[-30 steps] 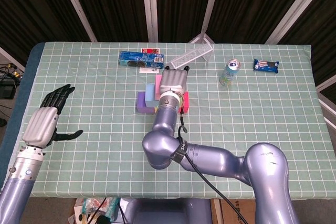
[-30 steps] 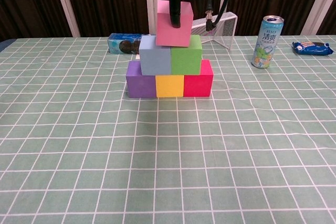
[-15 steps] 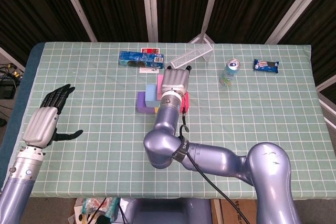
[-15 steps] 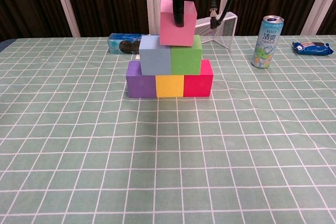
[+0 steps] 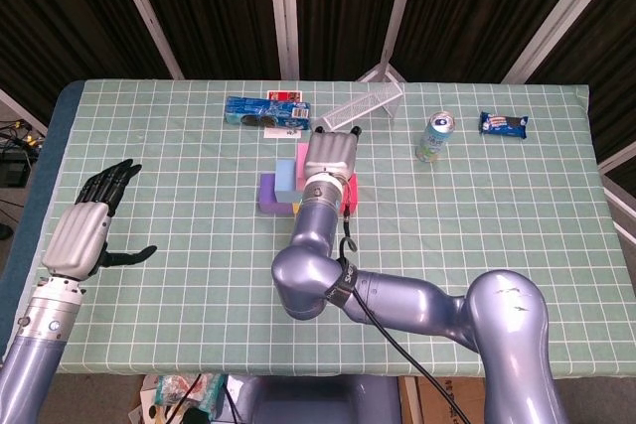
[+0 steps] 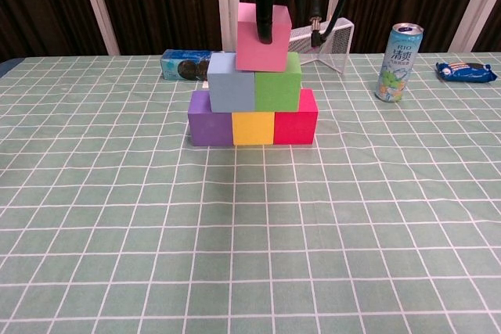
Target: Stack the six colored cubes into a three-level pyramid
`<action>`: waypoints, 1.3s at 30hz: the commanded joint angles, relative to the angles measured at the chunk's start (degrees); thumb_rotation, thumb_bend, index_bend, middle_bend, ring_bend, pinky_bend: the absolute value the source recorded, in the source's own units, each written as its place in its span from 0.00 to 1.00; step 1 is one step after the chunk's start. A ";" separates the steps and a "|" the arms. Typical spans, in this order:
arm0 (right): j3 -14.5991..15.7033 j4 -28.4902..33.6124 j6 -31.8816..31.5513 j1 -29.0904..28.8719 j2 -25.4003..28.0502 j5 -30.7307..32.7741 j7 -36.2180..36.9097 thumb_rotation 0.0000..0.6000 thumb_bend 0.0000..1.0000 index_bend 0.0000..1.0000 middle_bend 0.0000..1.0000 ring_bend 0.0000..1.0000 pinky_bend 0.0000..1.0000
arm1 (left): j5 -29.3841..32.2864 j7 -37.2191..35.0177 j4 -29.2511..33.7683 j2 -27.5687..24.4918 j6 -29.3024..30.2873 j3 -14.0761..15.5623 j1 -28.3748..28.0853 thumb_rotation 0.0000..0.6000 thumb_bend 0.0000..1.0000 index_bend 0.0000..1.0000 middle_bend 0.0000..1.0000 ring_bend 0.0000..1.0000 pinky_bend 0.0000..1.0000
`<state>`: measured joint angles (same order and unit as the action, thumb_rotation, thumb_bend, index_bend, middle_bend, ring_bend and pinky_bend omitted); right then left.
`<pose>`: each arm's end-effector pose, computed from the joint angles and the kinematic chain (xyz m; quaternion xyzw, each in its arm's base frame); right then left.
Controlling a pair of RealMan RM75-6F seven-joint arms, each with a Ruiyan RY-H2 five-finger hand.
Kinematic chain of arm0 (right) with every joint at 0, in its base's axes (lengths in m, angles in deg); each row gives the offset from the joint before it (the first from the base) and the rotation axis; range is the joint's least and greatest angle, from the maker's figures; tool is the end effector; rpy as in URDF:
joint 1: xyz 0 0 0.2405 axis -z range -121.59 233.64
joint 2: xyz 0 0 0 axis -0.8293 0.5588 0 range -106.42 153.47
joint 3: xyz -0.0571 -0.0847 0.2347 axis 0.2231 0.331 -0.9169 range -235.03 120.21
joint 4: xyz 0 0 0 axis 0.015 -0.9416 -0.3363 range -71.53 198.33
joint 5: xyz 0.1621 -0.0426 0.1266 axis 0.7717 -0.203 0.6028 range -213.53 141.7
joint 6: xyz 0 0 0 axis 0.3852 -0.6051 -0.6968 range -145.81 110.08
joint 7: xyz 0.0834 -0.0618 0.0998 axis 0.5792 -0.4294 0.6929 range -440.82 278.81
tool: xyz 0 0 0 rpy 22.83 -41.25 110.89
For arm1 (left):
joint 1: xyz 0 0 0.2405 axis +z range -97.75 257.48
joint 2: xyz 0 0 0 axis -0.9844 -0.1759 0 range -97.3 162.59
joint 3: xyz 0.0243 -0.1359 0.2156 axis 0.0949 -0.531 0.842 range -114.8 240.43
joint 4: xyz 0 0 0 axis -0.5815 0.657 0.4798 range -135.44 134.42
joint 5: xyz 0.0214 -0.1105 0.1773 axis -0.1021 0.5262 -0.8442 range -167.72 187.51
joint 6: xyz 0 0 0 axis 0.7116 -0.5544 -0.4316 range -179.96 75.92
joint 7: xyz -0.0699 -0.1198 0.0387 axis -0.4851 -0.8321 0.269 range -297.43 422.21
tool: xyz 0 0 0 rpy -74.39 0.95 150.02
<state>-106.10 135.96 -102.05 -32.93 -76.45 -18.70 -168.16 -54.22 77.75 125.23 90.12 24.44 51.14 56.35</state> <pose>0.0944 -0.4235 0.0179 0.6416 -0.4660 0.1538 0.5895 -0.1584 0.2550 0.1570 -0.5846 -0.4567 -0.4601 0.4878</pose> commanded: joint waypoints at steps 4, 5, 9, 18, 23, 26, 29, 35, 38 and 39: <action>0.16 -0.22 0.05 -0.03 -0.08 -0.18 -0.15 1.00 0.31 0.16 0.42 0.30 0.11 | 0.09 -0.04 -0.02 -0.03 -0.05 0.00 -0.02 1.00 0.15 0.00 0.00 0.00 0.05; 0.14 -0.23 0.07 -0.01 -0.11 -0.13 -0.15 1.00 0.31 0.16 0.42 0.30 0.11 | 0.13 -0.05 -0.03 -0.03 -0.09 0.00 -0.04 1.00 0.15 0.00 0.00 0.00 0.05; 0.14 -0.18 0.08 0.14 -0.32 0.03 -0.04 1.00 0.31 0.16 0.42 0.30 0.11 | 0.06 -0.07 -0.01 -0.06 0.01 -0.04 -0.02 1.00 0.15 0.00 0.00 0.00 0.05; 0.12 0.00 0.26 -0.02 -0.52 -0.28 0.08 1.00 0.31 0.16 0.42 0.30 0.11 | 0.03 -0.01 -0.03 -0.03 0.04 0.01 -0.02 1.00 0.15 0.00 0.00 0.00 0.03; 0.17 -0.01 0.16 -0.10 -0.53 -0.29 -0.13 1.00 0.31 0.16 0.42 0.30 0.11 | 0.20 -0.04 -0.08 -0.05 0.10 -0.10 -0.05 1.00 0.15 0.00 0.00 0.00 0.03; 0.23 0.00 0.14 -0.04 -0.52 -0.34 -0.14 1.00 0.31 0.15 0.42 0.30 0.11 | 0.19 -0.01 -0.05 -0.07 0.18 -0.11 -0.03 1.00 0.15 0.00 0.00 0.00 0.03; 0.26 0.17 0.13 0.06 -0.51 -0.32 -0.14 1.00 0.31 0.08 0.41 0.27 0.11 | 0.24 0.01 -0.03 -0.12 0.21 -0.12 -0.01 1.00 0.15 0.00 0.00 0.00 0.03; 0.11 0.94 0.46 0.19 -0.31 -0.97 0.65 1.00 0.31 0.00 0.28 0.20 0.11 | 0.22 0.04 0.07 -0.18 0.26 -0.13 0.00 1.00 0.15 0.00 0.00 0.00 0.02; 0.10 1.30 0.54 0.36 -0.23 -1.03 0.97 1.00 0.31 0.00 0.20 0.16 0.11 | 0.25 0.01 0.06 -0.21 0.21 -0.13 -0.01 1.00 0.15 0.00 0.00 0.00 0.02; 0.13 1.44 0.55 0.43 -0.20 -1.04 1.07 1.00 0.31 0.00 0.18 0.14 0.11 | 0.25 0.00 0.04 -0.23 0.19 -0.11 -0.01 1.00 0.15 0.00 0.00 0.00 0.02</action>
<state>-105.99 137.36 -101.50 -32.54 -76.67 -19.73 -167.12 -53.97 77.76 125.28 89.89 24.63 51.03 56.34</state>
